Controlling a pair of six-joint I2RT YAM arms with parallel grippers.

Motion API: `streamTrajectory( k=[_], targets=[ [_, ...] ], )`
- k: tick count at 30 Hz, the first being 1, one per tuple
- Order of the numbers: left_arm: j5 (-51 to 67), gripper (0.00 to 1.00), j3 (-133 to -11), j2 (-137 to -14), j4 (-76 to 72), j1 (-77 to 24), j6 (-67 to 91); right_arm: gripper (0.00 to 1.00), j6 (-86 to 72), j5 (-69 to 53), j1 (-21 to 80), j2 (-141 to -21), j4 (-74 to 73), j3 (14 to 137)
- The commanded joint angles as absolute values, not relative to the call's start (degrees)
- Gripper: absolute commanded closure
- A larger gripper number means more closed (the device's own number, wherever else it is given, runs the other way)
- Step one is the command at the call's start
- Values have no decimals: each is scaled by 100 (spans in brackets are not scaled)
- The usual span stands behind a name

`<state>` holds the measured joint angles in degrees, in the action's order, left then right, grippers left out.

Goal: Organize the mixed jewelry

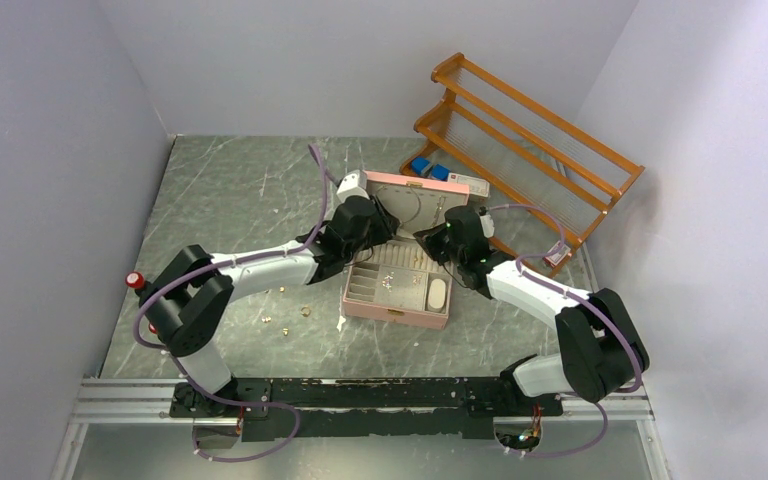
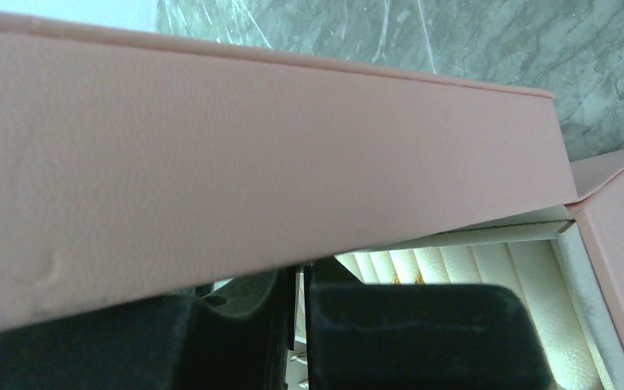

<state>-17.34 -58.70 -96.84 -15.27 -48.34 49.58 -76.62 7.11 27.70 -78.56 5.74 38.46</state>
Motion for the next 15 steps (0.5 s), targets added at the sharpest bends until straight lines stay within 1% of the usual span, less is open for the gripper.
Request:
streamTrajectory(
  k=[1,9,12,15],
  targets=[
    [-1662,66,-6193,-9851,-1699,-4763,4817,92,-7554,621,2751,-7717,557,3841],
    [-1581,67,-6449,-10014,-1193,-4745,4849,93,-7626,588,2725,-7660,545,3815],
    [-1619,65,-6445,-9974,-999,-4746,4950,93,-7650,600,2711,-7639,528,3802],
    [-1549,61,-6442,-9956,-931,-4742,4937,93,-7664,600,2707,-7638,534,3798]
  ],
)
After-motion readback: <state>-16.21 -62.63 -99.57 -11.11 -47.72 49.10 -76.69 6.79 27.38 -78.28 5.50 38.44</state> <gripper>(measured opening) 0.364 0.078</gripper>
